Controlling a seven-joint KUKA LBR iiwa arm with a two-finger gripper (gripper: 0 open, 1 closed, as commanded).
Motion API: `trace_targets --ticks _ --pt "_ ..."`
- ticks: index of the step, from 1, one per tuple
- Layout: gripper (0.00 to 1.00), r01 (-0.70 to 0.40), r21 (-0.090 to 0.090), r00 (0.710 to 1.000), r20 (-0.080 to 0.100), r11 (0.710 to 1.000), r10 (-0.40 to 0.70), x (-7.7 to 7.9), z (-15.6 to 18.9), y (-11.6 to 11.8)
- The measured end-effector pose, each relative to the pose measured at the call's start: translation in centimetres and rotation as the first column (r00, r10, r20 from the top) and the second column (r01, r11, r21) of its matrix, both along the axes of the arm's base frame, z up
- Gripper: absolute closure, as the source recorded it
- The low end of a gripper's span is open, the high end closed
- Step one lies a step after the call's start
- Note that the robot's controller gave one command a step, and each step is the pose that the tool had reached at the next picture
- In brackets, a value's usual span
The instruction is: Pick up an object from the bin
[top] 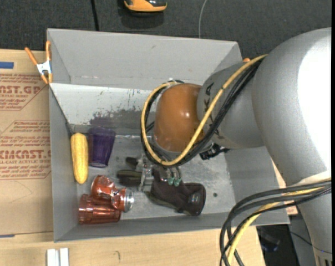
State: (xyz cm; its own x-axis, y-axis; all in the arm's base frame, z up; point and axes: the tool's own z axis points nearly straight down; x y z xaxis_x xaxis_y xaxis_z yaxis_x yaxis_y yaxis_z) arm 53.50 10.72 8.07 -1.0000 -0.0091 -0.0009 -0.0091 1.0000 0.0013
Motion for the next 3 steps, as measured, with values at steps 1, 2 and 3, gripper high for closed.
trace_targets --ticks 1,2,3 --pt "1.0 0.016 0.0 1.0 0.002 1.0 -0.016 1.9 13.0 0.2" --pt "1.0 0.016 0.0 1.0 0.001 1.0 -0.016 1.9 13.0 0.2" --pt "1.0 -0.317 0.0 0.948 0.002 0.948 0.317 3.6 15.8 5.1"
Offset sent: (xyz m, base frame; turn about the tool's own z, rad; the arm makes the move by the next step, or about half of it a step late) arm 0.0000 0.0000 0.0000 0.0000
